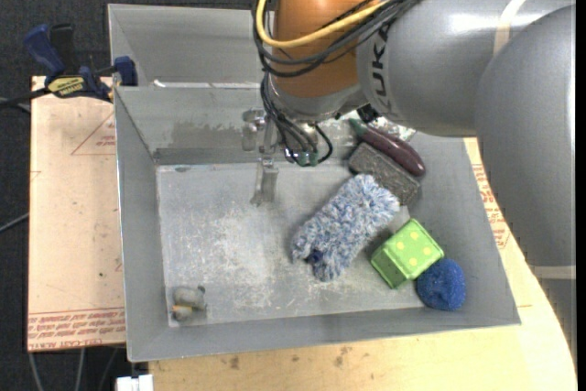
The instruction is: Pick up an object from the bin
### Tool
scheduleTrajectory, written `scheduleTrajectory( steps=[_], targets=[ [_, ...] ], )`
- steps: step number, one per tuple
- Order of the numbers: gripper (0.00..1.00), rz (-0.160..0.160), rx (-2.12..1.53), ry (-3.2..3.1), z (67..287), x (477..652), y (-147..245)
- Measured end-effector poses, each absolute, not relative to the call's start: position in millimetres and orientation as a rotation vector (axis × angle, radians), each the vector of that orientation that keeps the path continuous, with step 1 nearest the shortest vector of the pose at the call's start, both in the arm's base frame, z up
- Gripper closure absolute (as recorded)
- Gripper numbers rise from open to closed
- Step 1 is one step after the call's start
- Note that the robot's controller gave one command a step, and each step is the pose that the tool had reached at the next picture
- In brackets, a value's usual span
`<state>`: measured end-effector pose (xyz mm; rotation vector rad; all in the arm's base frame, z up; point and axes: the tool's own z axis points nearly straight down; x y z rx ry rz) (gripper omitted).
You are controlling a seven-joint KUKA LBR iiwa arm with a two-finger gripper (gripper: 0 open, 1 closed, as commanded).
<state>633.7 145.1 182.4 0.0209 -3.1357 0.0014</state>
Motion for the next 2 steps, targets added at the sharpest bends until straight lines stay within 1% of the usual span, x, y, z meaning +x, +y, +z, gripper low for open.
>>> scheduleTrajectory(
  steps=[1, 2],
  targets=[
    [0.00, -0.005, 0.217, -3.141, 184.3, 627.6, 97.8],
    [0.00, 0.002, 0.309, -3.128, 168.7, 618.6, 61.7]
  ],
)
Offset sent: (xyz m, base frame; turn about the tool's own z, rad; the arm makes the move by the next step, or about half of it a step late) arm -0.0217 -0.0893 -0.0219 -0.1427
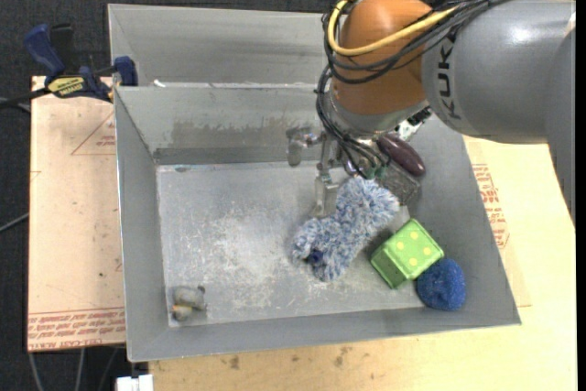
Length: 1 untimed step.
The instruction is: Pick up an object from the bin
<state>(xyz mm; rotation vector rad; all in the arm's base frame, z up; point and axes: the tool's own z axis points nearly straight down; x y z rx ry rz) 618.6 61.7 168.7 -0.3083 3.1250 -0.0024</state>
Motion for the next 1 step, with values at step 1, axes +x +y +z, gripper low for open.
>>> scheduleTrajectory(
  steps=[1],
  targets=[
    [0.00, 0.003, -0.283, 3.126, 138.2, 615.0, 31.6]
  ],
)
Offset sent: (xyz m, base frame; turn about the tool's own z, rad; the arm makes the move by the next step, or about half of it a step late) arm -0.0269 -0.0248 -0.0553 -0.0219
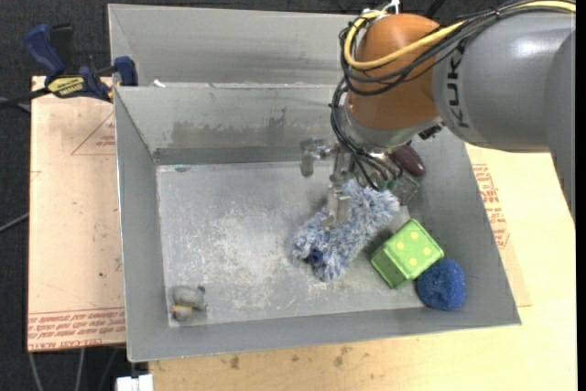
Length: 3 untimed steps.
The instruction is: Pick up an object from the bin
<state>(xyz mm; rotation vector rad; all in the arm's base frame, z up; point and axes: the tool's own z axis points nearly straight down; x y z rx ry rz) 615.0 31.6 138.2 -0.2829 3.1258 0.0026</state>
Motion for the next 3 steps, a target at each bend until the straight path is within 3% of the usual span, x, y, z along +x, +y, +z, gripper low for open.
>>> scheduleTrajectory(
  steps=[1, 2, 3],
  targets=[
    [0.00, -0.002, -0.316, 3.126, 120.9, 600.7, 22.7],
    [1.00, 0.004, -0.314, 3.121, 80.2, 563.8, 15.4],
    [1.00, 0.004, -0.314, 3.121, 80.2, 563.8, 15.4]
  ],
)
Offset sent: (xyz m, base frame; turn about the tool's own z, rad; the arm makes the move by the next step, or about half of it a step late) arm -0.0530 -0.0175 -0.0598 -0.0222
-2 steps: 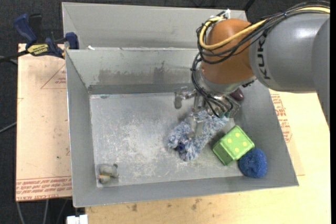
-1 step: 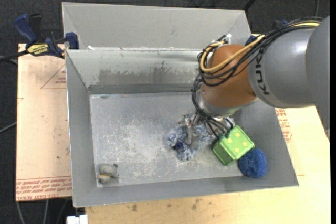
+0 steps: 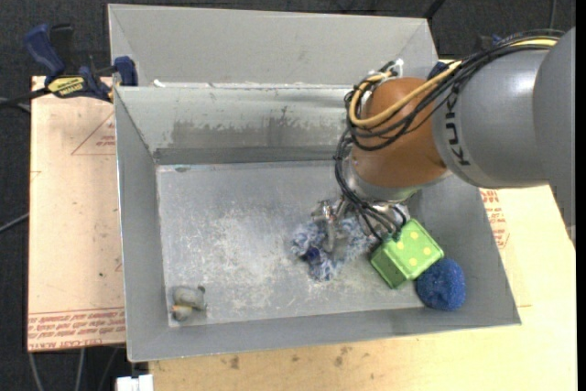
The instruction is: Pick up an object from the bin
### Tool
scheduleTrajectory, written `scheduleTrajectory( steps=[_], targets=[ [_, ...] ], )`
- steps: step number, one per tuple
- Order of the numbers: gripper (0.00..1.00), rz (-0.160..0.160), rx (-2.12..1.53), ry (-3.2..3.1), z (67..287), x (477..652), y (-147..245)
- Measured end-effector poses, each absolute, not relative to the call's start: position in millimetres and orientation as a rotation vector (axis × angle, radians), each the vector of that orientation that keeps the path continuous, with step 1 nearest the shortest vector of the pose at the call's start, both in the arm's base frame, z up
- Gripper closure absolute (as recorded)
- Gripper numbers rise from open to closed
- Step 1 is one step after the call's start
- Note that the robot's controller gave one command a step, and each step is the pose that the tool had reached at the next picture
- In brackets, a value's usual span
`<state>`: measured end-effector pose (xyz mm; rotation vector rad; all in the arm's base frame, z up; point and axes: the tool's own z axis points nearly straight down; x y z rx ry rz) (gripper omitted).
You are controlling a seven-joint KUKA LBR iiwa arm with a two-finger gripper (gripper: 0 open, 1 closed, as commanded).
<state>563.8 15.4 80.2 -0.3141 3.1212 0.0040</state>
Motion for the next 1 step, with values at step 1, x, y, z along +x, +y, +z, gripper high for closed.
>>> scheduleTrajectory(
  steps=[1],
  targets=[
    [1.00, 0.001, -0.326, 3.117, 236.2, 543.5, 22.3]
  ],
)
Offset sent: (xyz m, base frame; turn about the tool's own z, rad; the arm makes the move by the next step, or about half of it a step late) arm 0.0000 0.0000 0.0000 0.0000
